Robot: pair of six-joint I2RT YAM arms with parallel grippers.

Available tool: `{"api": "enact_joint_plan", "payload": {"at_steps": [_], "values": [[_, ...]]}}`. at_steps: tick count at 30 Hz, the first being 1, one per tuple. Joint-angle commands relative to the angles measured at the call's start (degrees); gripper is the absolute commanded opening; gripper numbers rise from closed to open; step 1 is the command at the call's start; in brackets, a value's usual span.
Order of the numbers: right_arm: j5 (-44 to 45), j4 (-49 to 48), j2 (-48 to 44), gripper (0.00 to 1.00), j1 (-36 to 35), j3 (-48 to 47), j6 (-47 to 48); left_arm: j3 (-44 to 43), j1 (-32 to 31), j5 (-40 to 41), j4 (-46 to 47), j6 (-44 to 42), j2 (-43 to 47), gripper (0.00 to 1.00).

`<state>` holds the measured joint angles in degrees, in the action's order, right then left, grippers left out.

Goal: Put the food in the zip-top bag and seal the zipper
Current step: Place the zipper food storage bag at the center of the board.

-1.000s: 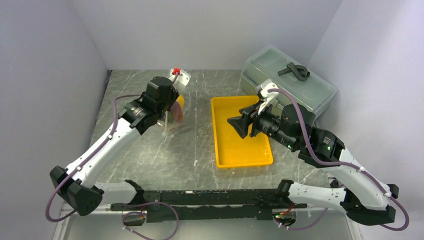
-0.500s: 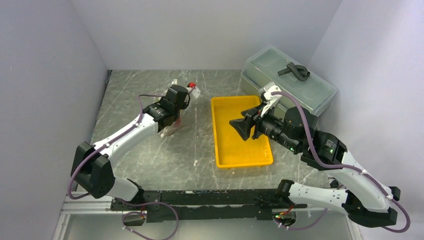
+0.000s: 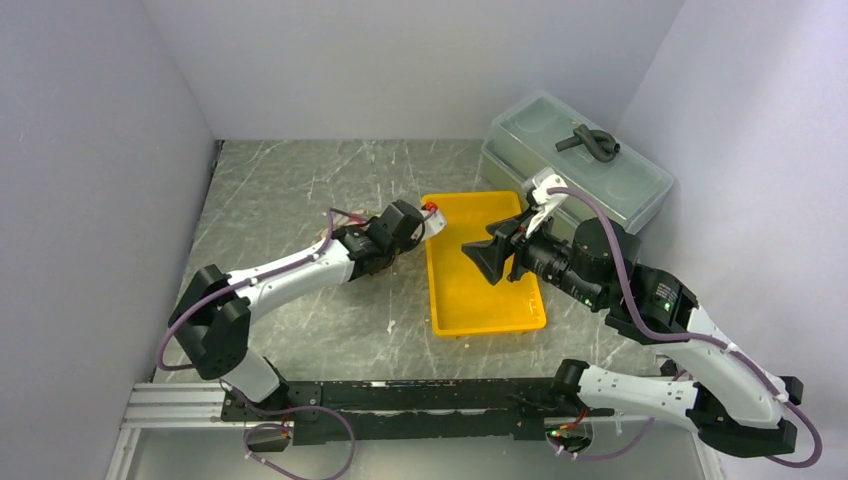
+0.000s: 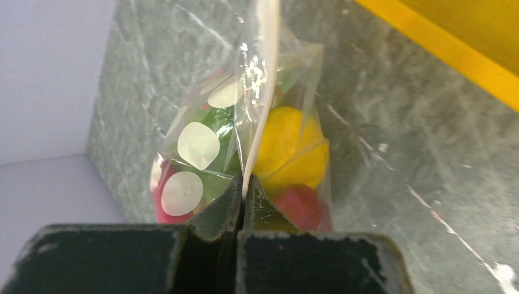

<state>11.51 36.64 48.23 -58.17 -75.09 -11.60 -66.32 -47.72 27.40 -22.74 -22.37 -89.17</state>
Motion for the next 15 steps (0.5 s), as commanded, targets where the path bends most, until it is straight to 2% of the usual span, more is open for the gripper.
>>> {"api": "enact_joint_plan", "payload": {"at_steps": [1, 14, 15], "values": [[1.4, -1.1, -1.2, 0.62, 0.2, 0.4, 0.0, 0.6, -0.4, -3.5, -3.1, 8.5, 1.6, 0.00], [3.0, -0.7, 0.6, 0.66, 0.1, 1.1, 0.1, 6.9, -3.8, -6.0, -11.9, 23.0, 8.9, 0.00], [3.2, -0.8, 0.8, 0.66, 0.2, 1.3, 0.0, 7.2, -3.8, -7.1, -12.3, 24.5, 9.8, 0.03]]}}
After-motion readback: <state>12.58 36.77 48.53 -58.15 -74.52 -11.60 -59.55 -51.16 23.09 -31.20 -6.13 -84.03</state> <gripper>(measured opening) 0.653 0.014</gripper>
